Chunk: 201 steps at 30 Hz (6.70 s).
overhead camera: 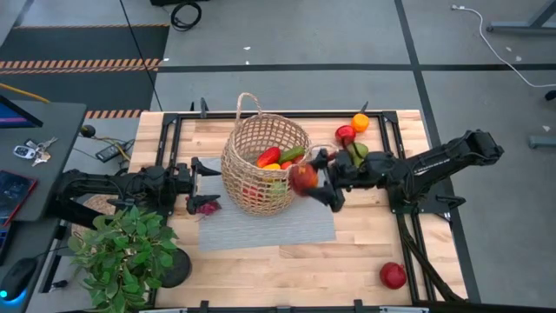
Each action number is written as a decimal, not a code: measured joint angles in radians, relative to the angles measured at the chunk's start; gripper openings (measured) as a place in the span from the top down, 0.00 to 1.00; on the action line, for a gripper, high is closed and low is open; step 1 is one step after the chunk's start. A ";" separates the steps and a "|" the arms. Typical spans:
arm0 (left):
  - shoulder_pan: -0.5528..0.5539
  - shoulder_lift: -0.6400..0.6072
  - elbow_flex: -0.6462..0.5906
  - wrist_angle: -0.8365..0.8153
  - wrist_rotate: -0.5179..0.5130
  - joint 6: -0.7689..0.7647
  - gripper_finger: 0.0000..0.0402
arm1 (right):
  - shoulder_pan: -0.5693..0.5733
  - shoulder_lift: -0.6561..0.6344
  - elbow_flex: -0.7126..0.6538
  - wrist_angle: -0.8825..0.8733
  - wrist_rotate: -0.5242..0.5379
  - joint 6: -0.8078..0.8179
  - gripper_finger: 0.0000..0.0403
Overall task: Build produce basket
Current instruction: Put the red and yellow apple into the brown basket
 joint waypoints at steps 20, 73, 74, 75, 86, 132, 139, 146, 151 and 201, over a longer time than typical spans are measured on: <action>0.000 0.000 0.000 0.000 0.000 0.000 0.04 | -0.046 0.011 0.060 -0.229 0.328 -0.441 0.10; 0.000 0.000 0.000 0.000 0.000 0.000 0.04 | -0.236 0.363 0.371 -0.097 0.263 -0.812 0.10; 0.000 0.000 0.000 0.000 0.000 0.000 0.04 | -0.235 0.363 0.371 -0.099 0.263 -0.798 0.10; 0.000 0.000 0.000 0.000 0.000 0.000 0.04 | -0.235 0.363 0.371 -0.104 0.259 -0.786 0.10; 0.000 0.000 0.000 -0.001 0.000 0.000 0.04 | -0.281 0.343 0.371 -0.299 0.262 -0.615 0.10; 0.000 0.000 0.000 -0.001 0.000 0.000 0.04 | -0.333 0.130 0.228 -0.551 0.000 -0.358 0.10; 0.000 0.000 0.000 0.000 0.000 0.000 0.04 | -0.344 0.132 0.228 -0.551 -0.035 -0.344 0.10; 0.000 0.000 0.000 -0.001 0.000 0.000 0.04 | -0.344 0.132 0.228 -0.552 -0.052 -0.345 0.10; 0.000 0.000 0.000 0.000 0.000 0.000 0.04 | -0.344 0.132 0.228 -0.552 -0.051 -0.347 0.10; 0.000 0.000 0.000 -0.001 0.000 0.000 0.04 | -0.344 0.133 0.228 -0.581 -0.065 -0.340 0.10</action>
